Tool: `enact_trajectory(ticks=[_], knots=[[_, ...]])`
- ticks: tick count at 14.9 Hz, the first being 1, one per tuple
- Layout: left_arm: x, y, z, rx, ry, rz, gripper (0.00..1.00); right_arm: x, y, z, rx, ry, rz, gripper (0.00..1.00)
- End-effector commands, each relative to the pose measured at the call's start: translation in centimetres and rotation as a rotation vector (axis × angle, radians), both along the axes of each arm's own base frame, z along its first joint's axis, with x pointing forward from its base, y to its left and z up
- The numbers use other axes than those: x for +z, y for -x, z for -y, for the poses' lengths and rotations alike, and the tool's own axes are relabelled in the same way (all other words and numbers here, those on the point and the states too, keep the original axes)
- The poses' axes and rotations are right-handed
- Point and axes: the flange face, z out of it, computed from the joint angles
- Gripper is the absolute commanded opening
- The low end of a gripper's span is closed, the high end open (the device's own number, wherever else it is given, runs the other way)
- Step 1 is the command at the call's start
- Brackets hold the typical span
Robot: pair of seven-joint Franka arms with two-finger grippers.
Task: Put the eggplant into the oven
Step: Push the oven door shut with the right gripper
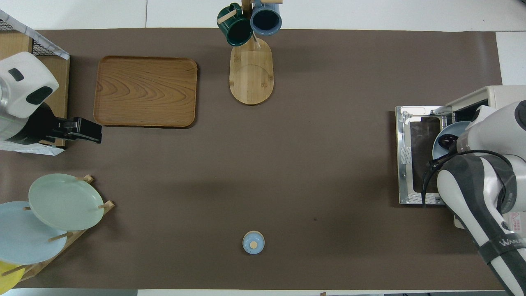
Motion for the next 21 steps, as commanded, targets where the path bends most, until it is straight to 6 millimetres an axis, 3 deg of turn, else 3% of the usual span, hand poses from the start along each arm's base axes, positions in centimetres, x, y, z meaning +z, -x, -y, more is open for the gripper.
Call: enact_trajectory(ticks=[1, 3, 4, 6, 7, 11, 13, 21], knots=[[0.3, 0.4, -0.3, 0.005, 0.010, 0.002, 1.00, 1.5, -0.5, -1.2, -0.003, -0.033, -0.013, 0.61], [0.3, 0.4, -0.3, 0.008, 0.010, 0.002, 1.00, 2.5, -1.5, -4.0, -0.014, -0.049, -0.004, 0.54], [0.2, 0.4, -0.3, 0.007, 0.009, 0.000, 1.00, 2.4, -1.7, -5.8, -0.050, -0.042, 0.018, 0.41], [0.2, 0.4, -0.3, 0.005, 0.009, 0.000, 1.00, 1.4, -1.3, -10.2, -0.101, -0.038, 0.090, 0.05], [0.2, 0.4, -0.3, 0.007, 0.009, 0.000, 1.00, 0.5, -1.2, -11.8, -0.121, -0.036, 0.107, 0.00], [0.2, 0.4, -0.3, 0.005, 0.009, 0.000, 1.00, -5.3, -1.8, -13.7, -0.166, -0.040, 0.139, 0.00], [0.3, 0.4, -0.3, 0.007, 0.009, 0.002, 1.00, -7.3, -2.2, -13.0, -0.165, -0.035, 0.128, 0.00], [0.3, 0.4, -0.3, 0.007, 0.009, 0.002, 1.00, -8.4, -2.0, -11.4, -0.115, 0.033, 0.112, 0.00]])
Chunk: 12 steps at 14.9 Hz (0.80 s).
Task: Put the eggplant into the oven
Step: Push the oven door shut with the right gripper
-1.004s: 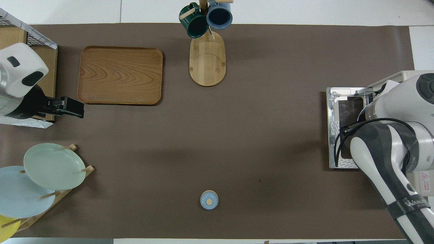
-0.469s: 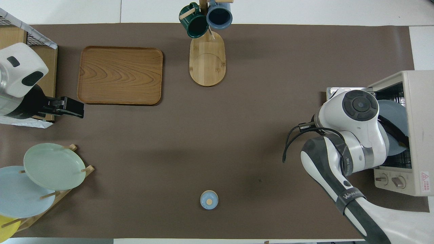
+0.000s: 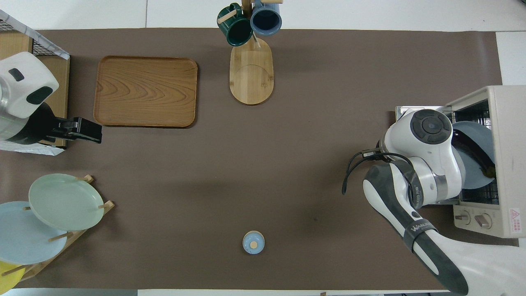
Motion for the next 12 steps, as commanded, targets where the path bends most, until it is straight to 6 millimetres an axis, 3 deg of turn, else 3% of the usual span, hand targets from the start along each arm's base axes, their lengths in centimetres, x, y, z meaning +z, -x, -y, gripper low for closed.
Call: enact_trajectory(ticks=[1, 8, 12], knots=[[0.2, 0.4, -0.2, 0.007, 0.009, 0.000, 1.00, -0.3, 0.3, 0.7, 0.033, 0.039, -0.004, 0.00], [0.3, 0.4, -0.3, 0.007, 0.009, 0.002, 1.00, -0.7, 0.7, 2.9, 0.065, 0.082, -0.023, 0.00], [0.2, 0.4, -0.2, 0.007, 0.009, 0.000, 1.00, -0.1, 0.3, 3.1, 0.133, 0.128, -0.033, 0.00]])
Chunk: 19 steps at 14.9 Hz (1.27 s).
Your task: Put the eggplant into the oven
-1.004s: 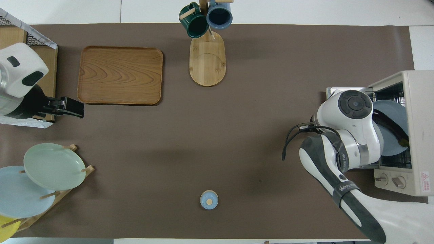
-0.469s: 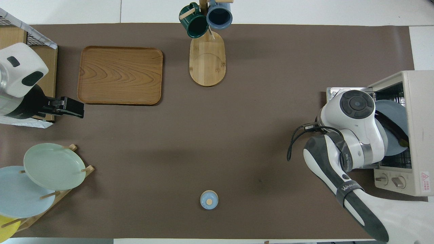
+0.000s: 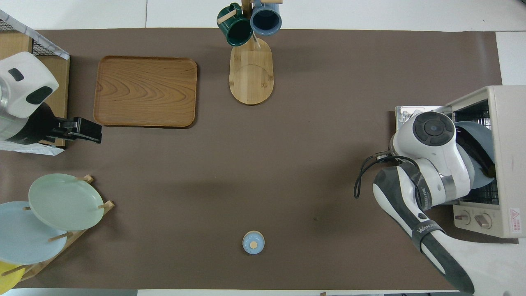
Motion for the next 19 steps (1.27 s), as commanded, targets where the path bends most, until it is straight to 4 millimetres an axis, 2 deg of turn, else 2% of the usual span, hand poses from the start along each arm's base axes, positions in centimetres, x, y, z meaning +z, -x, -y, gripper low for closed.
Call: enact_trajectory(ticks=[1, 2, 6, 9, 14, 15, 17, 19], knots=[[0.2, 0.4, -0.2, 0.007, 0.009, 0.000, 1.00, 1.7, -0.7, 1.3, 0.063, 0.050, -0.015, 0.00], [0.3, 0.4, -0.3, 0.007, 0.009, 0.002, 1.00, 2.8, -1.2, 1.7, 0.079, 0.060, -0.036, 0.00], [0.3, 0.4, -0.3, 0.005, 0.010, 0.002, 1.00, 10.3, -3.2, 5.5, 0.113, 0.070, -0.086, 0.00], [0.3, 0.4, -0.3, 0.005, 0.010, 0.002, 1.00, 14.1, -2.4, 7.9, 0.112, 0.066, -0.091, 0.00], [0.2, 0.4, -0.2, 0.007, 0.009, 0.000, 1.00, 19.1, -0.1, 10.2, 0.110, 0.018, -0.090, 0.00], [0.3, 0.4, -0.3, 0.007, 0.009, 0.002, 1.00, 20.0, 0.3, 10.2, 0.104, 0.014, -0.088, 0.00], [0.3, 0.4, -0.3, 0.007, 0.009, 0.002, 1.00, 23.8, 0.3, 9.6, 0.067, -0.060, -0.064, 0.00], [0.3, 0.4, -0.3, 0.005, 0.010, 0.002, 1.00, 27.1, -0.1, 8.8, 0.058, -0.094, -0.055, 0.08]])
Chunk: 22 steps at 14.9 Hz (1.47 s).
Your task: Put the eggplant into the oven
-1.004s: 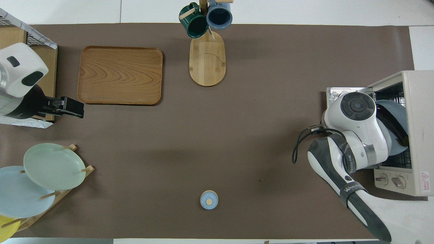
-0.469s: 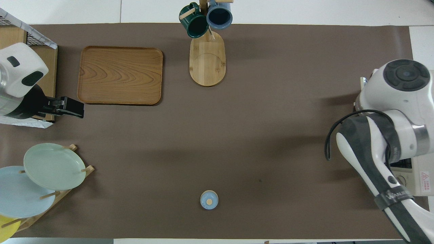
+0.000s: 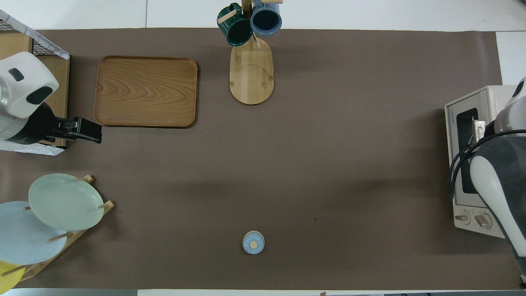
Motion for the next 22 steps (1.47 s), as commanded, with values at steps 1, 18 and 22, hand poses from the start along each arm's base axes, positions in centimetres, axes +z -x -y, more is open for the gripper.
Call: enact_trajectory(ticks=[1, 18, 22], knots=[[0.3, 0.4, -0.3, 0.007, 0.009, 0.002, 1.00, 4.3, -0.3, -1.1, 0.004, -0.062, 0.015, 0.11], [0.3, 0.4, -0.3, 0.005, 0.010, 0.002, 1.00, 5.8, -1.1, -1.4, -0.112, -0.132, -0.017, 1.00], [0.3, 0.4, -0.3, 0.007, 0.009, 0.002, 1.00, 5.6, -1.5, -1.0, -0.125, -0.127, -0.022, 1.00]])
